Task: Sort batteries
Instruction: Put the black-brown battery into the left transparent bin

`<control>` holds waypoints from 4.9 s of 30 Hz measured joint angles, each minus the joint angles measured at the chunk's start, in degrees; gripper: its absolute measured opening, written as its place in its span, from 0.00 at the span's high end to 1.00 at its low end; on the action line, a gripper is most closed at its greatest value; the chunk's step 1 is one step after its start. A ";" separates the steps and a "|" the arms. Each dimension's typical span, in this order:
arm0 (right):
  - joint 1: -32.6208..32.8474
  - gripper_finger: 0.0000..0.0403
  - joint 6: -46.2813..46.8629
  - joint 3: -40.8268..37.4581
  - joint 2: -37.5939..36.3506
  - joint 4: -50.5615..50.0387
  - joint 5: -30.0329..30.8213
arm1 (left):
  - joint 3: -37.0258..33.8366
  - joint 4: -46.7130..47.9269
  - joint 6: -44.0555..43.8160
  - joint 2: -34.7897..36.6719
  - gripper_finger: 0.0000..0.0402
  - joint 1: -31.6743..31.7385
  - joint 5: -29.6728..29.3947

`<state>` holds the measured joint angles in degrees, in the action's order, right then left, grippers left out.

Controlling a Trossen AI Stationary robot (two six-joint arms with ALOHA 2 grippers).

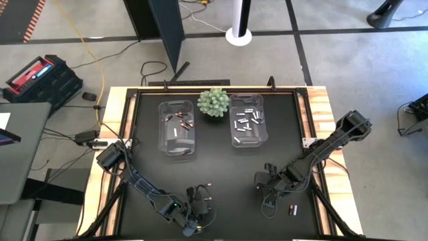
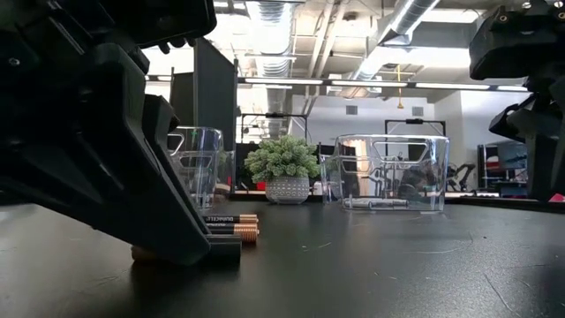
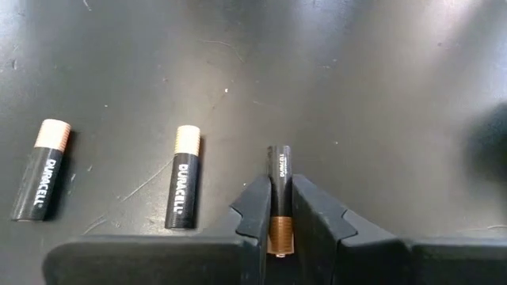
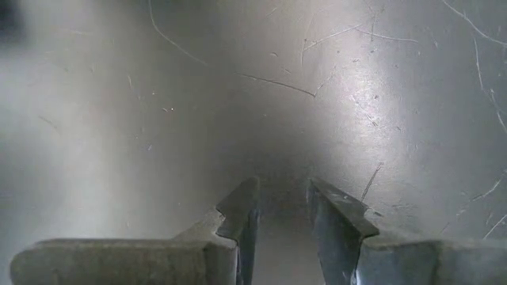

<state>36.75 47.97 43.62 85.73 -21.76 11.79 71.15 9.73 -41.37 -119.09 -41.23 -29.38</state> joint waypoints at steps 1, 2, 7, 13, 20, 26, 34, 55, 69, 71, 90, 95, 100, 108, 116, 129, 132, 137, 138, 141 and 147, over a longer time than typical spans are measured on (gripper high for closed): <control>0.00 0.69 0.00 0.00 0.00 0.00 0.00 | 0.35 0.24 0.46 -0.02 0.90 0.00 0.03; 0.00 0.69 0.00 0.00 0.00 -0.02 0.00 | 0.62 0.43 0.91 -0.06 0.90 0.00 0.12; 0.00 0.69 0.04 0.00 0.00 0.02 0.01 | 2.79 3.18 1.12 -0.21 0.90 0.02 0.66; 0.00 0.69 0.08 0.00 0.00 0.12 0.04 | 4.86 6.76 1.09 0.10 0.89 0.11 1.36; 0.00 0.69 0.14 -0.04 0.00 1.17 0.05 | 5.14 7.81 1.07 0.66 0.89 0.73 1.46; 0.00 0.69 0.13 -0.04 0.00 1.41 0.07 | 5.17 7.84 1.07 0.77 0.89 1.47 0.84; 0.00 0.69 0.02 -0.04 0.00 1.41 0.07 | 5.21 7.66 1.28 1.99 0.89 2.12 0.54; -2.77 0.69 0.49 -0.02 0.02 6.03 1.81 | 4.85 51.48 21.86 29.14 0.89 19.31 -19.17; -13.13 0.69 3.17 -0.02 0.02 9.34 1.81 | -26.23 17.70 51.98 59.50 0.89 50.37 8.87; -14.61 0.69 3.17 -0.02 0.02 9.78 1.81 | -28.77 15.03 54.89 60.13 0.89 53.33 11.61; -22.98 0.69 4.61 -0.02 0.02 12.02 1.80 | -23.15 24.93 56.26 40.64 0.89 70.56 29.55; -24.20 0.69 5.18 -0.02 0.02 12.03 1.79 | -19.22 29.49 55.63 33.24 0.89 70.88 29.53; -24.55 0.69 5.77 -0.02 0.02 12.01 1.79 | -15.84 32.73 57.14 28.22 0.89 70.88 29.53; -24.55 0.69 5.75 -0.02 0.02 11.98 1.79 | -14.50 32.81 58.04 26.17 0.89 71.26 29.55; -24.55 0.69 5.59 -0.02 0.02 11.96 1.79 | -14.50 32.47 57.24 26.18 0.81 72.94 29.53; -24.55 0.69 5.57 -0.02 0.02 11.95 1.79 | -14.50 32.62 56.93 26.20 0.72 72.91 28.46; -24.55 0.69 5.55 -0.02 0.02 11.93 1.79 | -14.08 33.27 56.35 26.61 0.72 72.91 28.33; -24.52 0.69 5.55 -0.02 0.02 11.94 1.79 | -10.99 33.33 54.37 29.55 0.72 72.89 28.32; -24.46 0.69 5.53 -0.02 0.02 11.93 1.79 | -10.29 33.34 53.91 30.46 0.72 72.89 28.31; -24.37 0.69 5.33 -0.02 0.02 11.91 1.79 | -8.04 33.28 52.01 33.74 0.72 72.87 28.39; -23.91 0.69 5.11 -0.02 0.02 11.34 1.79 | -5.32 32.95 44.53 42.59 0.72 71.47 29.59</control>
<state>12.84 53.08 43.59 85.76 -10.42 13.58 65.82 42.68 3.16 -76.50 30.24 0.21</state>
